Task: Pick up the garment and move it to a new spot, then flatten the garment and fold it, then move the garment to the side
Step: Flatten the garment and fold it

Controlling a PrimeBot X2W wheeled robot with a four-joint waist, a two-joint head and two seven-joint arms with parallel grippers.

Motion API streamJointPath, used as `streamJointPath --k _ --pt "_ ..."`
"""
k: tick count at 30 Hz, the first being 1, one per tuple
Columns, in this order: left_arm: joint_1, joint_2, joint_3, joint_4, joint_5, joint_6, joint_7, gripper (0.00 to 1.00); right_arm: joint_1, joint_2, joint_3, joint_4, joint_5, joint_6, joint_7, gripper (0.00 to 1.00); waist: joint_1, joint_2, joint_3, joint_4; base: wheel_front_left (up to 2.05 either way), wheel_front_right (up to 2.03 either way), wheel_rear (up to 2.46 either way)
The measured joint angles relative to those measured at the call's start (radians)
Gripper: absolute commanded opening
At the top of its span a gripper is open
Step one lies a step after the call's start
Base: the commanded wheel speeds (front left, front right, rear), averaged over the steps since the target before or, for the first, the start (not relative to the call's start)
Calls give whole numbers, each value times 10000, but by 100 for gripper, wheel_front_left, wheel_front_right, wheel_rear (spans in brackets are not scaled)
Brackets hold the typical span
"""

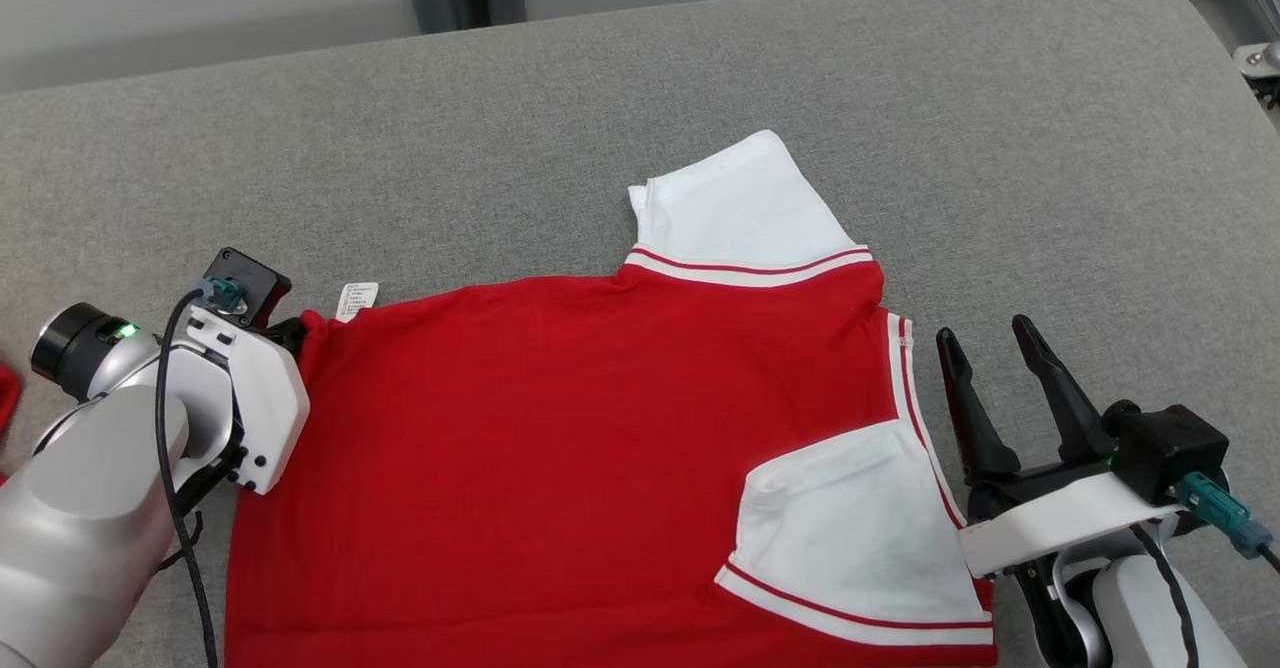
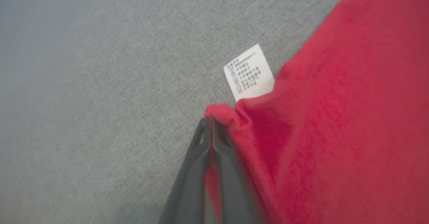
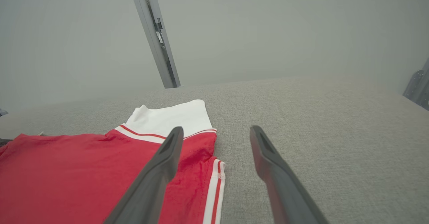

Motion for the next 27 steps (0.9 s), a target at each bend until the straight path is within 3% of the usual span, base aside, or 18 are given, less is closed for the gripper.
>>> streamJointPath --k 9,17,27 --pt "-163 -130 -253 516 -566 0 -470 0 2 -27 -105 144 -73 0 0 100 1 0 -250 191 0 0 0" --pt "-140 -591 -288 989 -961 0 -1210 0 -327 -479 104 428 -27 0 0 100 1 0 -594 703 0 0 0" --pt "-159 -1231 -171 1463 -1434 0 -1850 0 -2793 -1392 1716 3076 1174 0 86 100 0 0 -406 1383 0 0 0"
